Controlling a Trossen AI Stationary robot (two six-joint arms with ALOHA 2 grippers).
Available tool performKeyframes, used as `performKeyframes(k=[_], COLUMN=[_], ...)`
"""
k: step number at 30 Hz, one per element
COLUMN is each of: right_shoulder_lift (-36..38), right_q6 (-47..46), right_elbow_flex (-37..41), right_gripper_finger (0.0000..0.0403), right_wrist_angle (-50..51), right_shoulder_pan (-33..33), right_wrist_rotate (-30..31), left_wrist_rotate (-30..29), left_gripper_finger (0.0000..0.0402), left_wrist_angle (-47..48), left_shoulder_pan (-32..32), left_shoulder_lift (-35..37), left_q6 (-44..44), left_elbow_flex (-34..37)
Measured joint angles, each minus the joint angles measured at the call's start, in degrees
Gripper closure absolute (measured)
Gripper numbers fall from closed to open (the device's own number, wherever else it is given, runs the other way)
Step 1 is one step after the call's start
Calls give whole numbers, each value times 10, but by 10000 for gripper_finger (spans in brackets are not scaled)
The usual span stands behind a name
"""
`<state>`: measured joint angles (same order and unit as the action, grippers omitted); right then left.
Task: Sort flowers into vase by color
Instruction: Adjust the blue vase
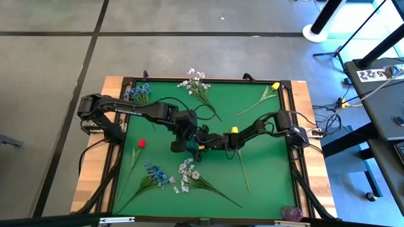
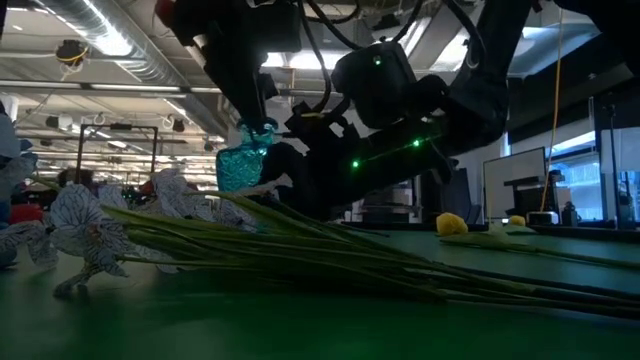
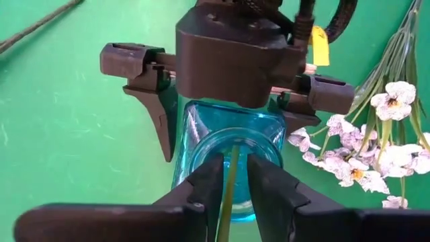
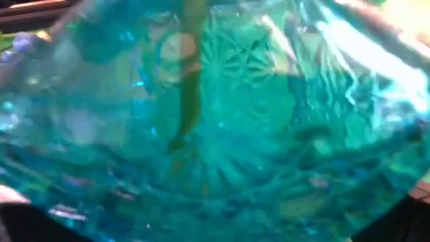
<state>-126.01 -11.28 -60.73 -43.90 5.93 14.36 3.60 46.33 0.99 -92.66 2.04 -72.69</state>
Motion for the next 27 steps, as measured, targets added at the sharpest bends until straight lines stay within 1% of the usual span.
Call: performKeyframes(k=[4,8,13,17,27], right_shoulder_lift=[28,55,80,88,88], right_q6=[12,13,14,14,14], right_elbow_flex=[0,0,0,0,0], right_gripper_finger=[16,15,15,15,15], right_wrist_angle=[44,95,134,153,154], right_shoulder_pan=[5,5,4,4,4], right_wrist_rotate=[-5,-4,-4,-4,-4], left_wrist_rotate=[0,-4,-16,-23,-24], left_gripper_finger=[319,295,270,267,276], left_wrist_angle=[5,4,5,12,40], left_shoulder_pan=[0,0,-1,-1,-10], left_shoulder_lift=[0,0,2,0,0], left_q6=[-1,-4,10,11,12], left_elbow_flex=[-3,-3,-7,-28,-82])
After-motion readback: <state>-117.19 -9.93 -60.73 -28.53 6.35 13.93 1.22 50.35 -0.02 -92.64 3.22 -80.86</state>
